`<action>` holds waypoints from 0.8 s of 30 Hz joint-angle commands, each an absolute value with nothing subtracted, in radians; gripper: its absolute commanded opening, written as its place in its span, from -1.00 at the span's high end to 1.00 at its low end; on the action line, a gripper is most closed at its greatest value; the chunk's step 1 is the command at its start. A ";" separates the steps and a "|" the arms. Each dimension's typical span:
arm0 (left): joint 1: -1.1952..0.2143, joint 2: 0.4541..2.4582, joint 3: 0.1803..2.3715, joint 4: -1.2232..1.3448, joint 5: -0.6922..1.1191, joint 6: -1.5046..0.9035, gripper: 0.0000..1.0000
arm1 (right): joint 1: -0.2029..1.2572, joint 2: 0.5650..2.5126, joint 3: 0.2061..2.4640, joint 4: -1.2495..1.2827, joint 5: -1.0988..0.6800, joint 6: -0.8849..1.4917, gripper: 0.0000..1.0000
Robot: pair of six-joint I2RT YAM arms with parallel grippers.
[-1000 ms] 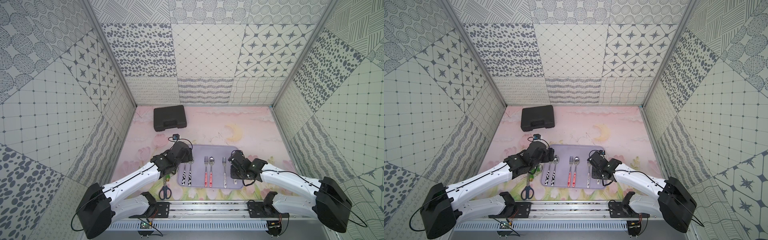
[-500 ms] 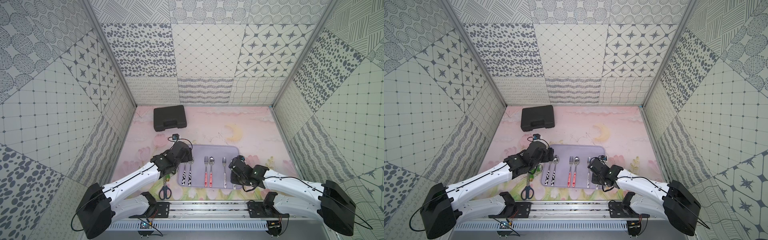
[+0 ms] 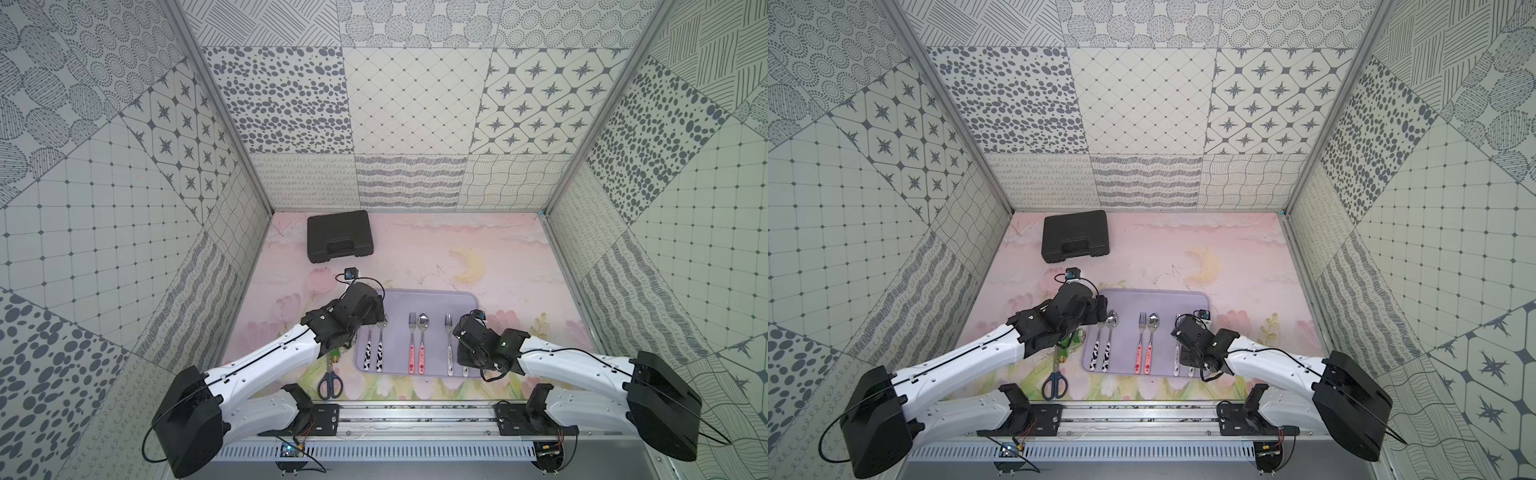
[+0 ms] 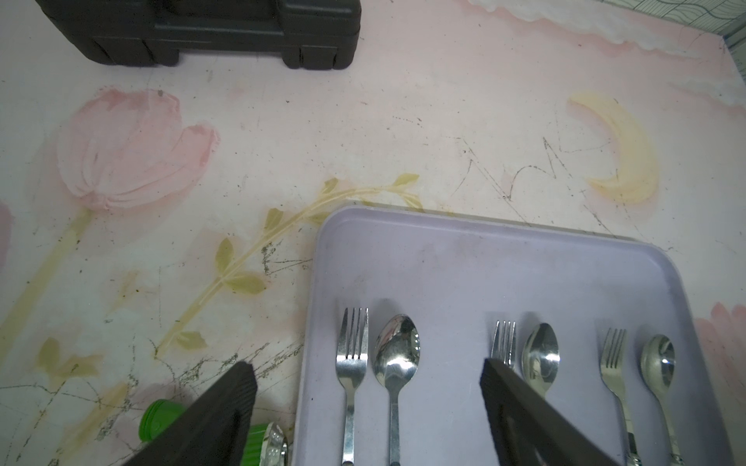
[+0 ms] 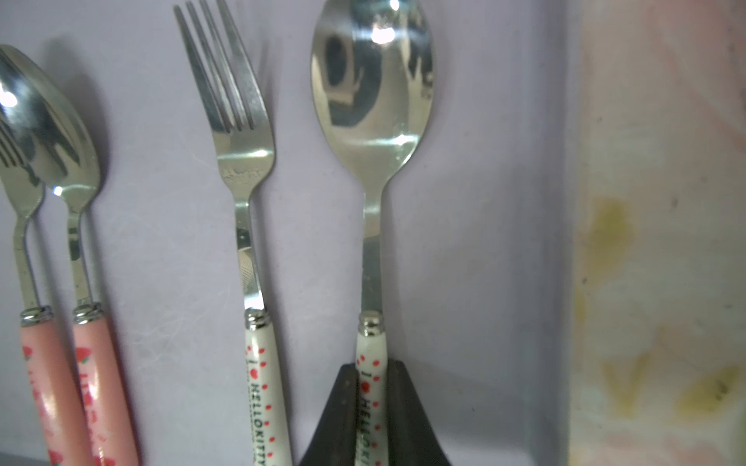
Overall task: Set the spoon and fork side by side
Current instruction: Place the spoon on the tray.
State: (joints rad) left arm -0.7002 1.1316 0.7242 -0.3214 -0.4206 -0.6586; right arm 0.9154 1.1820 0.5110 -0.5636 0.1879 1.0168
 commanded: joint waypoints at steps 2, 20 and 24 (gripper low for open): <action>-0.695 1.127 0.721 -0.304 -0.434 -0.650 -0.83 | 0.920 1.206 0.535 -0.553 0.196 1.001 0.88; -0.694 1.127 0.719 -0.304 -0.435 -0.648 -0.83 | 0.921 1.243 0.529 -0.492 0.153 0.977 0.87; -0.693 1.126 0.719 -0.304 -0.434 -0.649 -0.83 | 0.922 1.240 0.518 -0.492 0.143 0.982 0.87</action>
